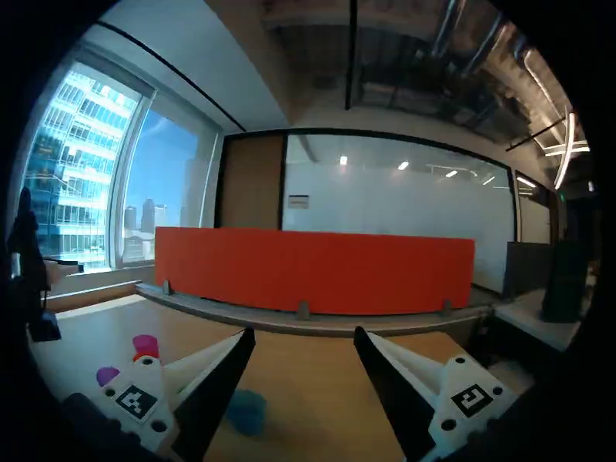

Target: Pour water

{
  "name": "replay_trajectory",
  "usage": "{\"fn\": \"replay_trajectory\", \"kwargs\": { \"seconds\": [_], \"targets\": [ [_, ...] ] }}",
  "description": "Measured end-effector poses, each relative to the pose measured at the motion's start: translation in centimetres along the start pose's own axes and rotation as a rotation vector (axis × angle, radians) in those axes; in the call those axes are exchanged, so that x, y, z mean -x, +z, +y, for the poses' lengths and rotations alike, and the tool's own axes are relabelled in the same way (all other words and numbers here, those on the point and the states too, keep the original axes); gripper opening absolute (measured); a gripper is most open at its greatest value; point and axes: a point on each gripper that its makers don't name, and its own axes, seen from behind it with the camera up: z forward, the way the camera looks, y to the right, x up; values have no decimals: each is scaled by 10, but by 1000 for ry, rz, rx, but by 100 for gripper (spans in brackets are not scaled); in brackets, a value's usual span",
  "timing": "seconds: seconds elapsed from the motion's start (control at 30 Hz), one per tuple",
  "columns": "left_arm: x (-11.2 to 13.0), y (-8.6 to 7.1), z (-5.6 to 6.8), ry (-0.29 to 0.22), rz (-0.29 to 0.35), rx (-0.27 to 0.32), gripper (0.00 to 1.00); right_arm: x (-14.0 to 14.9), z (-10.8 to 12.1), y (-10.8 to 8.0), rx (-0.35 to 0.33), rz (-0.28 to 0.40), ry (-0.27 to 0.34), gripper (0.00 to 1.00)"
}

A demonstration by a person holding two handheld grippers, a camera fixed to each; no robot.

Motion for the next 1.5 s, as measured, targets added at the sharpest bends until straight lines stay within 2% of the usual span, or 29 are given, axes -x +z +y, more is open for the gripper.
{"fn": "replay_trajectory", "kwargs": {
  "seconds": [0.17,0.3,0.53,0.7,1.0,1.27,1.5],
  "targets": [
    [-28,5,13,-4,7,36,100,-18,-4,5,-12,-5,5,100],
    [-35,7,26,4,0,80,99,-29,-8,6,-35,-2,16,100],
    [-31,9,46,6,-28,181,100,-29,-17,6,-104,-17,35,100],
    [-31,9,65,-1,-60,293,100,-34,-32,1,-209,-19,39,100],
    [-40,3,96,8,-56,456,100,-40,-66,-10,-402,-39,23,100],
    [-19,7,118,53,-136,558,100,-28,-72,-8,-453,-88,-12,100],
    [-13,16,130,103,-186,622,100,-19,-78,-8,-491,-143,-37,100]
  ]
}}
